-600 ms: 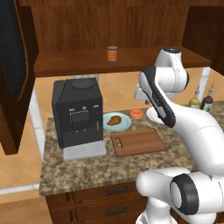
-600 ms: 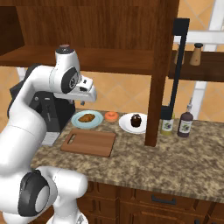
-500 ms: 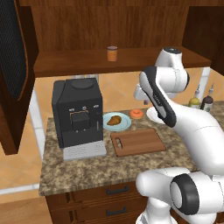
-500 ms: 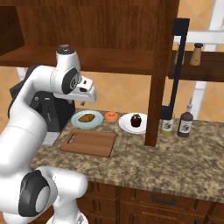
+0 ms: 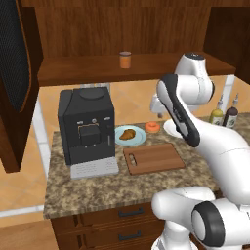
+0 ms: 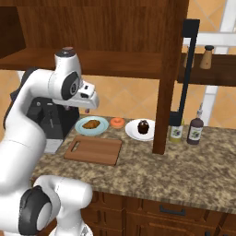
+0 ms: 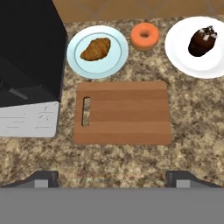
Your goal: From the different types of pastries on the counter, select a croissant and place it on the cutting board. Then retrieve a jar of jam from the cabinet and place it alongside the croissant on the cutting board.
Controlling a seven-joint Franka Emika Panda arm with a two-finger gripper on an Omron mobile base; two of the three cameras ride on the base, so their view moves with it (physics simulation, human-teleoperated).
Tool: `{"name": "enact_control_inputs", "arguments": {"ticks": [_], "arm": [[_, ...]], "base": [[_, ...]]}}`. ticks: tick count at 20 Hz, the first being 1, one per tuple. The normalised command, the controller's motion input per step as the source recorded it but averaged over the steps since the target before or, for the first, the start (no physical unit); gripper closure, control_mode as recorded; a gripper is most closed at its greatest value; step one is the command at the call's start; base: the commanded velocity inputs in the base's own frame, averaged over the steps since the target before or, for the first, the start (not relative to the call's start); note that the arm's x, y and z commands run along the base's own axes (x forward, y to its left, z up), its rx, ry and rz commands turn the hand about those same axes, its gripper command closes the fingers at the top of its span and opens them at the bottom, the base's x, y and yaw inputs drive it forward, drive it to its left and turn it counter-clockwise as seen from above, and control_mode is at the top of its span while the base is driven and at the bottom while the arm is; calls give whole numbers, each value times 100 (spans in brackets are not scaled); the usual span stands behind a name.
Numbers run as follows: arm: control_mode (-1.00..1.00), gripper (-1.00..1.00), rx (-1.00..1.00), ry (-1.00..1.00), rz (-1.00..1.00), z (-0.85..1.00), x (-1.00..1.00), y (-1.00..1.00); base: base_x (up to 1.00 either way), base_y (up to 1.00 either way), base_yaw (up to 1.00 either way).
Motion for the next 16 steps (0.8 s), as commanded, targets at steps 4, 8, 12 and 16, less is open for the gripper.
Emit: {"name": "enact_control_inputs", "arguments": {"ticks": [4,8,12,16], "arm": [[-100,-100,0,-12,0,52,0,34],[-100,-100,0,-12,0,31,32,51],[-100,-100,0,-15,0,48,54,59],[-100,-100,0,-18,4,51,80,38]], "base": [[0,0,0],[0,0,0],[0,0,0],[0,0,0]]}}
